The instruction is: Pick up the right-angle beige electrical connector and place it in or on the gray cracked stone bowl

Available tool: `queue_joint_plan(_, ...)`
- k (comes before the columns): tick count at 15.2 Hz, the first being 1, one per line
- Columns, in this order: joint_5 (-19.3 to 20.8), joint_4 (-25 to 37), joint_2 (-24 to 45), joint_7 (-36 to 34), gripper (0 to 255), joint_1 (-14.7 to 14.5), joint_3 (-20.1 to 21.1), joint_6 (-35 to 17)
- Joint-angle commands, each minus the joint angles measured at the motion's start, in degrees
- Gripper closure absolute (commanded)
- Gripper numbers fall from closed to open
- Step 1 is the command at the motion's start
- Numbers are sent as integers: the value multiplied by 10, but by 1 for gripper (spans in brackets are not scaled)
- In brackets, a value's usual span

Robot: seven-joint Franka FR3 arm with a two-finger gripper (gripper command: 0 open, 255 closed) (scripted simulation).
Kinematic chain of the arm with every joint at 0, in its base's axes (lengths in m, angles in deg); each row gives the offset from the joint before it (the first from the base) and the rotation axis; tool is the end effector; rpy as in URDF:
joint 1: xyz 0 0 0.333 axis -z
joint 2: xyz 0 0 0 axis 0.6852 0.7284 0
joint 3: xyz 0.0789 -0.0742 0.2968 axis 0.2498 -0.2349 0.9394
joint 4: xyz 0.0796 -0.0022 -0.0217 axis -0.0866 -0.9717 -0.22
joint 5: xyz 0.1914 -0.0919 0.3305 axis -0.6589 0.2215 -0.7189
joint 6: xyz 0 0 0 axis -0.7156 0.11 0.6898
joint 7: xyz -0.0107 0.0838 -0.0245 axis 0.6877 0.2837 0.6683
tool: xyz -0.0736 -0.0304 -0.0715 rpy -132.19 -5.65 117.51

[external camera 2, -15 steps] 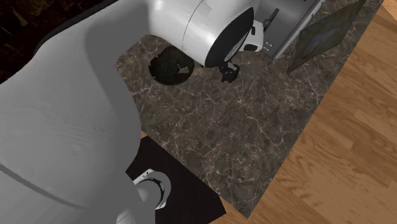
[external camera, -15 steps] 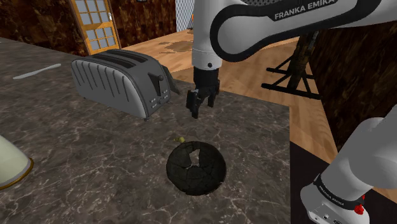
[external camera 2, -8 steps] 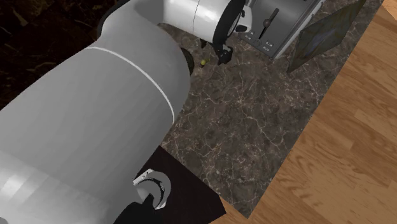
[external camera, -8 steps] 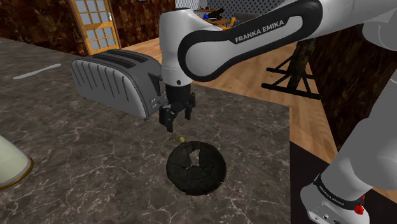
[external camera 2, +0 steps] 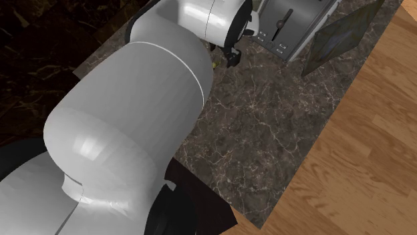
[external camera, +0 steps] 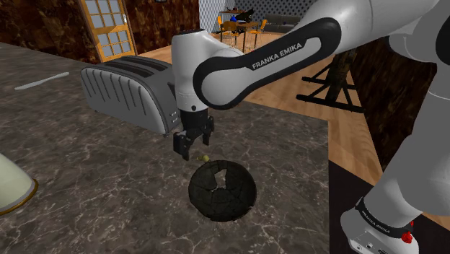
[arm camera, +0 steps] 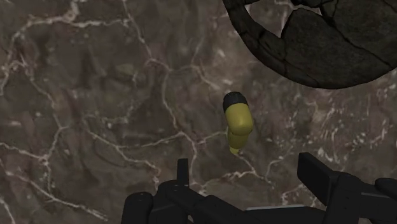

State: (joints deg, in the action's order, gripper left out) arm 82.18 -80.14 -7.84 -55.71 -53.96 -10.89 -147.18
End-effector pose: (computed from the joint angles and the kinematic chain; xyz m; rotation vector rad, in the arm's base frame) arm 0.4773 0.3738 0.4146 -3.0747 -0.3967 0.0389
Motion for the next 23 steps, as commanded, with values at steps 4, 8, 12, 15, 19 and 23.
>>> queue_joint_plan(4,5,-11,8,-4,0,-2,-1,-18)
queue_joint_plan(8,5,-11,8,-4,0,-2,-1,-18)
queue_joint_plan(12,5,-11,8,-4,255,-2,-1,-18)
queue_joint_plan(15,5,-11,8,-4,255,-2,-1,-18)
queue_joint_plan(19,5,-11,8,-4,255,-2,-1,-18)
queue_joint_plan(23,-2,7,-4,0,255,0,1,10)
